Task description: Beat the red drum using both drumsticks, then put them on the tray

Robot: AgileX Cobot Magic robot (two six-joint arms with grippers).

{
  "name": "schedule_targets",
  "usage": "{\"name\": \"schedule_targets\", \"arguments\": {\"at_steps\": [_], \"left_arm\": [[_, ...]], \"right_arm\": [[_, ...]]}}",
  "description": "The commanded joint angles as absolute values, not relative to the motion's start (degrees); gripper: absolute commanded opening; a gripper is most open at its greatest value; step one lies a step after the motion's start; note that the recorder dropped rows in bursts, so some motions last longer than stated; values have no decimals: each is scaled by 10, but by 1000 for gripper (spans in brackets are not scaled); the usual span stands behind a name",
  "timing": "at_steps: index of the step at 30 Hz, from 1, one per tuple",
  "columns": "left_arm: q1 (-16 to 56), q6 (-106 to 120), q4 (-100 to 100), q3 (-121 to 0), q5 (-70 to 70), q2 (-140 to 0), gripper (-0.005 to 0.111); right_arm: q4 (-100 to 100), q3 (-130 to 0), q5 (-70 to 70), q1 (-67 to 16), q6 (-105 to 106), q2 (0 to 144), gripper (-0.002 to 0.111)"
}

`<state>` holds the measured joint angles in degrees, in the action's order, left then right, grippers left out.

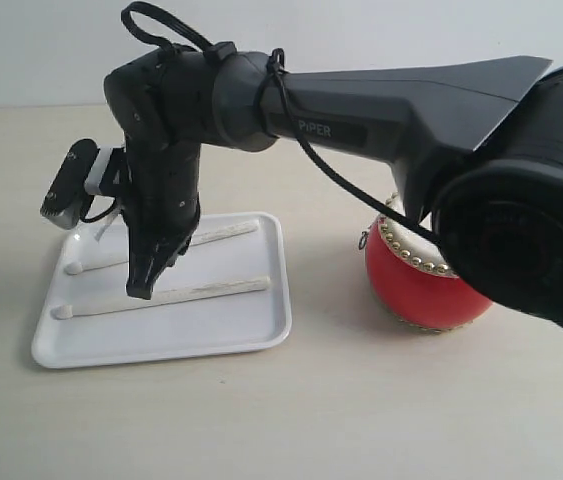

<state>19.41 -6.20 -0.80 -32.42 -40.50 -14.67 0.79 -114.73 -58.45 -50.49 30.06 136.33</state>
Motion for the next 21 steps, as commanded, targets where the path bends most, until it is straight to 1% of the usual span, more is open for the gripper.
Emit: {"name": "schedule_targets", "arguments": {"at_steps": [1, 3, 5, 9, 13, 16, 21], "left_arm": [[219, -63, -52, -328, -414, -144, 0], [220, -65, -65, -328, -415, -144, 0], [220, -67, -54, -327, -415, -148, 0], [228, -67, -42, -295, -394, -160, 0], [234, -64, -42, -269, -322, -165, 0], [234, -62, -42, -247, -276, -170, 0], [234, -62, -41, -210, -264, -183, 0]], "right_arm": [[21, -1146, -637, -498, 211, 1309, 0], [0, -1134, -626, -498, 174, 1270, 0], [-28, -1090, -592, -498, 154, 1219, 0], [-27, -896, -451, -498, 104, 1058, 0], [-26, -699, -317, -498, 56, 873, 0], [-10, -604, -251, -498, 20, 771, 0], [52, -476, -167, -498, -58, 633, 0]]}}
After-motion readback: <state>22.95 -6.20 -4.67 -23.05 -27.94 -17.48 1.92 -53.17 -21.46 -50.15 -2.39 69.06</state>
